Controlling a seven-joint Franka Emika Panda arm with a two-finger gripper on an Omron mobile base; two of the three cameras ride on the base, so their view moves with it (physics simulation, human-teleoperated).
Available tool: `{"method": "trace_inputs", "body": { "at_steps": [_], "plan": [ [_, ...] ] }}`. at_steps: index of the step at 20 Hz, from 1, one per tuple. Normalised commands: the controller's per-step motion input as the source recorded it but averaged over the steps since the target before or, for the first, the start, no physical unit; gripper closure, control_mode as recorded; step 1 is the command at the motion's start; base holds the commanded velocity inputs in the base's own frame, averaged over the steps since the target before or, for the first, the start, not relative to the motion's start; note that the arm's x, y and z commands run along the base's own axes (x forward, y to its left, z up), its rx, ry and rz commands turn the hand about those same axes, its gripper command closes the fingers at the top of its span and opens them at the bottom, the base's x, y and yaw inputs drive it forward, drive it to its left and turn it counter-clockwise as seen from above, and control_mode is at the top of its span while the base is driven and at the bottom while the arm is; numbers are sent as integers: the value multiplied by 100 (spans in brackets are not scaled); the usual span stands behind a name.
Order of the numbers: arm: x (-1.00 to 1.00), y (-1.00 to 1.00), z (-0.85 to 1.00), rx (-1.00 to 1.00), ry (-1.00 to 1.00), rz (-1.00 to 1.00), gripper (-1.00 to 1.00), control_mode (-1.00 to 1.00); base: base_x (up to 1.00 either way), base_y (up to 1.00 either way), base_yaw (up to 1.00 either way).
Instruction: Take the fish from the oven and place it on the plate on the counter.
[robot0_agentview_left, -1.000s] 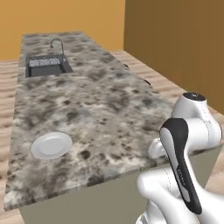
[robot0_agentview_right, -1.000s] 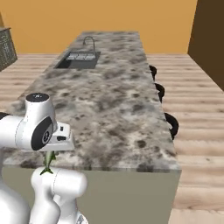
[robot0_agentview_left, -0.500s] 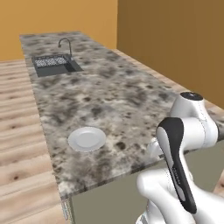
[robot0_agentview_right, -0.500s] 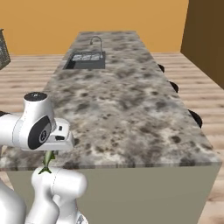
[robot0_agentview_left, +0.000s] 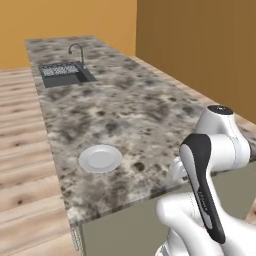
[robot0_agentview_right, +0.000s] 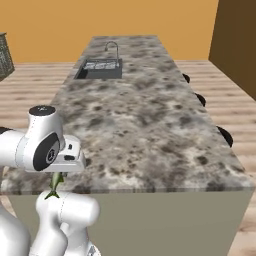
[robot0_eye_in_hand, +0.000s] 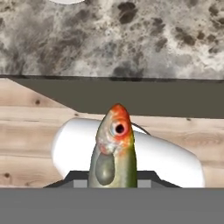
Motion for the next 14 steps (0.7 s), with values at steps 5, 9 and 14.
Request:
{"method": "trace_inputs", "body": {
  "at_steps": [5, 9, 14],
  "plan": [
    [0, 0, 0, 0, 0, 0, 100, 100, -40, 54, 30],
    [0, 0, 0, 0, 0, 0, 100, 100, 11, 29, 16],
    [0, 0, 0, 0, 0, 0, 100, 100, 100, 4, 0]
  ]
}}
